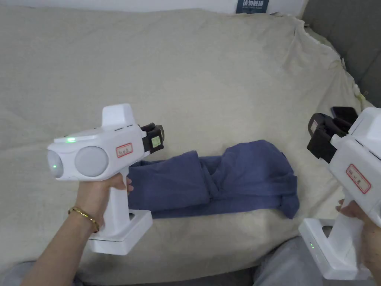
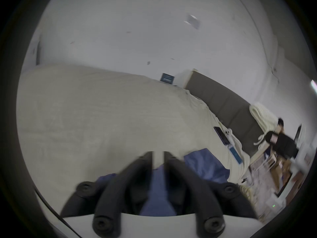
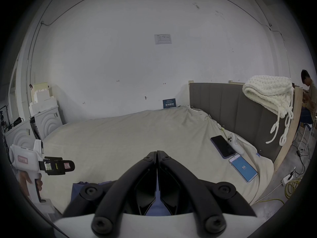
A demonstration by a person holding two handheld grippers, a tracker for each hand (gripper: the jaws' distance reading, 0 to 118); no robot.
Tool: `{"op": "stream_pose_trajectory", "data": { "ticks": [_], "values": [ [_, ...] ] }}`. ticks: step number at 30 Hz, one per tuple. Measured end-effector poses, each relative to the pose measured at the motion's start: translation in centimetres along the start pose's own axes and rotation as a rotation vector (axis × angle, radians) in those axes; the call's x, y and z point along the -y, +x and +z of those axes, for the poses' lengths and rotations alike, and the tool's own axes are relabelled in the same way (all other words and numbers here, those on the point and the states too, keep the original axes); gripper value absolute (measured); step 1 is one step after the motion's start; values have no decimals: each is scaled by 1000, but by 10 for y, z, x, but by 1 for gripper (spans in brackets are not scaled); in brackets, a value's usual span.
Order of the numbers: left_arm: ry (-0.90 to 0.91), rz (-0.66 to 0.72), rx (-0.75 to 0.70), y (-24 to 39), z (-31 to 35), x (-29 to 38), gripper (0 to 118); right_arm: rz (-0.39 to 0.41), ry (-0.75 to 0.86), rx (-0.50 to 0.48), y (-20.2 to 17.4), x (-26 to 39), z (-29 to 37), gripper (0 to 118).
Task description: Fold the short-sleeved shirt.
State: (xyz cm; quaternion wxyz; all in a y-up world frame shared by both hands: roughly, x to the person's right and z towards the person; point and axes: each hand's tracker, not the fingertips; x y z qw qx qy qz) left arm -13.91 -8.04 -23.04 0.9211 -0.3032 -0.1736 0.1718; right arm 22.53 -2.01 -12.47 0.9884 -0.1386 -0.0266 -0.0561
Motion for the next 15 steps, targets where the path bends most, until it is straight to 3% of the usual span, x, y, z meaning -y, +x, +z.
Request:
{"op": "stream_pose_trajectory", "data": {
  "ticks": [2, 4, 10, 15],
  "values": [
    [-85, 108, 25, -30, 3, -4, 92, 6, -4, -14, -6, 1, -2, 0],
    [-136, 211, 55, -57, 6, 1, 115, 17, -10, -26, -11, 2, -3, 0],
    [-258, 469, 97, -127, 8, 26, 118, 24, -29, -48, -20, 7, -6, 0],
    [-347, 523, 149, -152, 0, 49, 118, 28, -42, -35, -17, 7, -8, 0]
  ]
}}
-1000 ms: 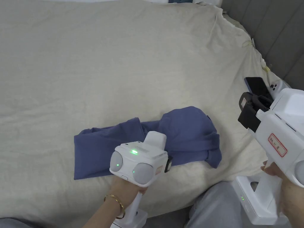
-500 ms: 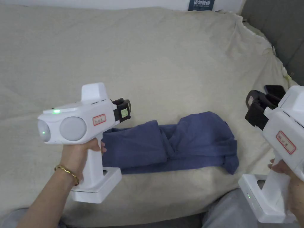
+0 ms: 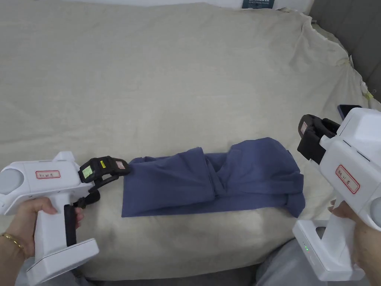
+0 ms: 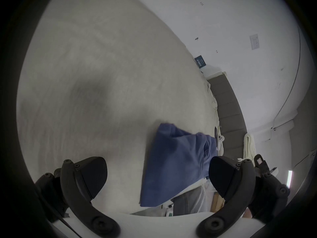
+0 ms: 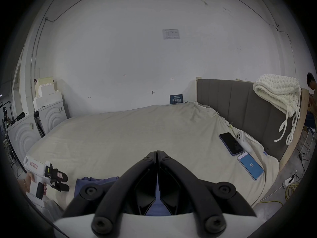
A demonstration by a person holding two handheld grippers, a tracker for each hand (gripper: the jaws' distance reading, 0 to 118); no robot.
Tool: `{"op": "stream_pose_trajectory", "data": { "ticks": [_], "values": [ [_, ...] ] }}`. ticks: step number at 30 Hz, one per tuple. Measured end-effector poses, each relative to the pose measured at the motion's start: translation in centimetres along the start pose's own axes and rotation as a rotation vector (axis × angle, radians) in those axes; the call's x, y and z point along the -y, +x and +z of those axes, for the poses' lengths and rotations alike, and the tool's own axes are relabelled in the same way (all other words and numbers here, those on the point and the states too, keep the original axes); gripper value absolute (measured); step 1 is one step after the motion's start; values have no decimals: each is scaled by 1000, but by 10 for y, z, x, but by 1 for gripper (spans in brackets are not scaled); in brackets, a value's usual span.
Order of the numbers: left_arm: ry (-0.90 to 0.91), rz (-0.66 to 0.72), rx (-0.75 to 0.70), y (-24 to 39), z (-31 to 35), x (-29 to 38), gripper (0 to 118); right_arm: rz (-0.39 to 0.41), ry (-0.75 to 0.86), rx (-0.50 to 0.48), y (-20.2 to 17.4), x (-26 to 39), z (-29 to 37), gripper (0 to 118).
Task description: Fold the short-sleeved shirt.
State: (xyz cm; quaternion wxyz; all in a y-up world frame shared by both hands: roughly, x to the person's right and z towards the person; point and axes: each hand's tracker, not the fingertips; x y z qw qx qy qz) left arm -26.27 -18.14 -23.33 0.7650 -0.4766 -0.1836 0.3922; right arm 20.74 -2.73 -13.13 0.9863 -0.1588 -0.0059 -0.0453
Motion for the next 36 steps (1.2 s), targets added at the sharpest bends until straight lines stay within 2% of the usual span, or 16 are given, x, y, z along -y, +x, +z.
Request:
{"op": "stream_pose_trajectory", "data": {
  "ticks": [3, 10, 12, 13, 14, 15, 16, 17, 18, 19, 21, 24, 30, 34, 36],
  "values": [
    [-48, -8, 94, -2, -5, -4, 118, -2, -7, 19, 3, 0, 0, 0],
    [-178, -46, 162, 12, -34, -13, 118, -6, -30, 53, 8, 3, -4, 0],
    [-201, -57, 171, 20, -45, -10, 114, -7, -39, 63, 9, 5, -6, 0],
    [-212, -74, 164, 24, -48, -10, 108, -7, -44, 66, 9, 5, -7, 0],
    [-217, -115, 143, 29, -50, -9, 87, -10, -48, 68, 10, 6, -7, 0],
    [-208, -157, 101, 34, -52, -8, 60, -12, -51, 70, 11, 7, -8, 0],
    [-204, -187, 39, 37, -55, -7, 29, -13, -54, 70, 11, 7, -8, 0],
    [-203, -231, -69, 39, -60, -8, 16, -11, -56, 70, 11, 7, -8, 0],
    [-214, -250, -131, 40, -64, -6, 15, -9, -56, 71, 11, 7, -8, 0],
    [-216, -214, -67, 42, -61, -7, 12, -7, -57, 70, 11, 7, -8, 0],
    [-196, -155, -129, 51, -59, -9, 8, -9, -57, 68, 12, 7, -9, 0],
    [-166, -198, -201, 72, -56, 1, 6, -20, -55, 63, 13, 7, -9, 0],
    [-102, -173, -193, 88, -11, -10, 5, -19, -40, 43, 11, 4, -5, 0],
    [-19, -192, -359, 78, 39, -26, 5, -32, -31, 28, 10, 4, -4, 0],
    [42, -196, -488, 75, 65, -31, 5, -38, -29, 21, 10, 5, -6, 0]
  ]
}}
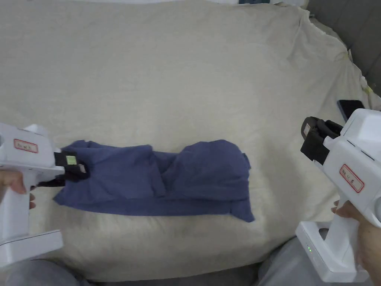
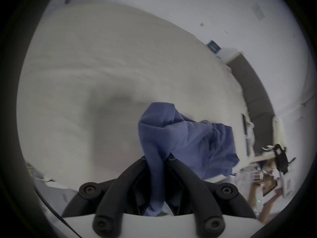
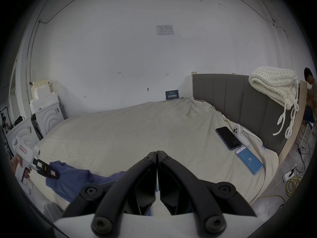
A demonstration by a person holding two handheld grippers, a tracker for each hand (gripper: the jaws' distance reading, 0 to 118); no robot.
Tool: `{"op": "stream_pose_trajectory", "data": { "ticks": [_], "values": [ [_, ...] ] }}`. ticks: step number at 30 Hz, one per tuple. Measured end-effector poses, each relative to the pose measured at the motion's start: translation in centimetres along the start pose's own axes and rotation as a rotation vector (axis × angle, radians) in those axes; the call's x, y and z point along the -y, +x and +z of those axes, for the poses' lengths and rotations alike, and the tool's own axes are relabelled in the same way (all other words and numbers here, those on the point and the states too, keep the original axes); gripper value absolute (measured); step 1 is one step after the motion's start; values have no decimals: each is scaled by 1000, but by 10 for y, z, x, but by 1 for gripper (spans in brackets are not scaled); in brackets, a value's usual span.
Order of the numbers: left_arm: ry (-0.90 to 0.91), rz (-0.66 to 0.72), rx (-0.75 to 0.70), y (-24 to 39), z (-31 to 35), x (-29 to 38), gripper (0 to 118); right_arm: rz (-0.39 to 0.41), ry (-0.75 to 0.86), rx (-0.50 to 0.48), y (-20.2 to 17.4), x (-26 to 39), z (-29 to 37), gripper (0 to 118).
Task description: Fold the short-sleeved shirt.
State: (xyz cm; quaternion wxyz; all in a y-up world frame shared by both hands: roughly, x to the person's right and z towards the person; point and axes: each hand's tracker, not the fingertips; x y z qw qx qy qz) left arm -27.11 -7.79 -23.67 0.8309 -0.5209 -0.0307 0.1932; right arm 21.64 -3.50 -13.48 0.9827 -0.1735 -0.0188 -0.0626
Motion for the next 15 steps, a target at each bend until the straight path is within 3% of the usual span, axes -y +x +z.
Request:
{"op": "stream_pose_trajectory", "data": {
  "ticks": [5, 15],
  "values": [
    [85, -144, -196, 6, 37, 0, 5, -13, -7, -26, -7, 2, -6, 0],
    [50, -426, -49, 114, 35, 28, 5, -26, 18, -49, -9, 0, 4, 0]
  ]
}}
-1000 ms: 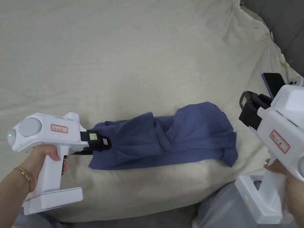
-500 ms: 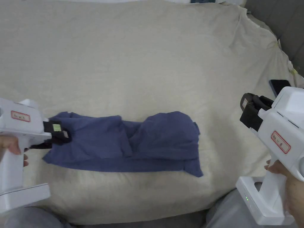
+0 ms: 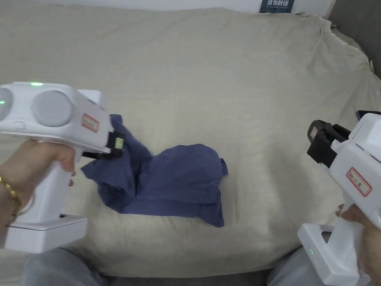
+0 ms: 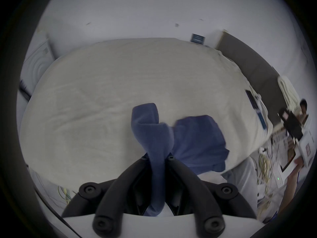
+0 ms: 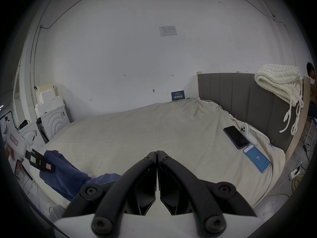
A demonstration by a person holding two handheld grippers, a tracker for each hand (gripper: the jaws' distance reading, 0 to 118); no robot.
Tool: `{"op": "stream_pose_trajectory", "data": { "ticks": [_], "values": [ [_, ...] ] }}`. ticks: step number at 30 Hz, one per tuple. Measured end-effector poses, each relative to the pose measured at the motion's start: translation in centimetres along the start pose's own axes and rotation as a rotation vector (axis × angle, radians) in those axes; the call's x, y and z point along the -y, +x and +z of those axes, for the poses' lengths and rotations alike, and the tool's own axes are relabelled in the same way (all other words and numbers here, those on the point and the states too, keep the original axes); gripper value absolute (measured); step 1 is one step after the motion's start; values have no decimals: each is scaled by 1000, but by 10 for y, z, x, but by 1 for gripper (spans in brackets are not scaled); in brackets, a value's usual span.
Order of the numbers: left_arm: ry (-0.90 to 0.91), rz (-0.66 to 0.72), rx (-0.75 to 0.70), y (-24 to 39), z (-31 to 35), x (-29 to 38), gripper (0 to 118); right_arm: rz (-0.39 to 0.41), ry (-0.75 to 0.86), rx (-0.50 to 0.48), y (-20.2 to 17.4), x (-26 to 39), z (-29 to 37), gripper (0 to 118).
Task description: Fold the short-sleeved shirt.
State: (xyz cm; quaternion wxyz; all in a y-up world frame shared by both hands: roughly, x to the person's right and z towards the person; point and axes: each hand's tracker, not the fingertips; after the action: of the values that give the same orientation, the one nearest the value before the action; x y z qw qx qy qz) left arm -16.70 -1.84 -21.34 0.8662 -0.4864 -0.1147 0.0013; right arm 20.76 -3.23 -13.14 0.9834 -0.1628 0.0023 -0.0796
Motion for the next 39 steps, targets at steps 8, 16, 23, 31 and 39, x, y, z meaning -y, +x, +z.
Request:
{"op": "stream_pose_trajectory", "data": {
  "ticks": [8, 16, 23, 31, 39],
  "values": [
    [-115, -101, 86, 90, -75, -9, 5, -20, 13, 44, 18, 1, 17, 0],
    [-200, -188, -12, 144, -156, 6, 20, -29, 10, 93, 32, 2, 27, 0],
    [-157, -30, 270, 131, -134, -11, 81, -21, -5, 96, 32, 2, 23, 0],
    [282, 68, 158, 71, -60, -29, 37, 9, -9, 67, 19, -3, 15, 0],
    [338, 2, 10, 83, -101, 36, 0, 19, -8, 35, 5, -6, 9, 0]
  ]
}}
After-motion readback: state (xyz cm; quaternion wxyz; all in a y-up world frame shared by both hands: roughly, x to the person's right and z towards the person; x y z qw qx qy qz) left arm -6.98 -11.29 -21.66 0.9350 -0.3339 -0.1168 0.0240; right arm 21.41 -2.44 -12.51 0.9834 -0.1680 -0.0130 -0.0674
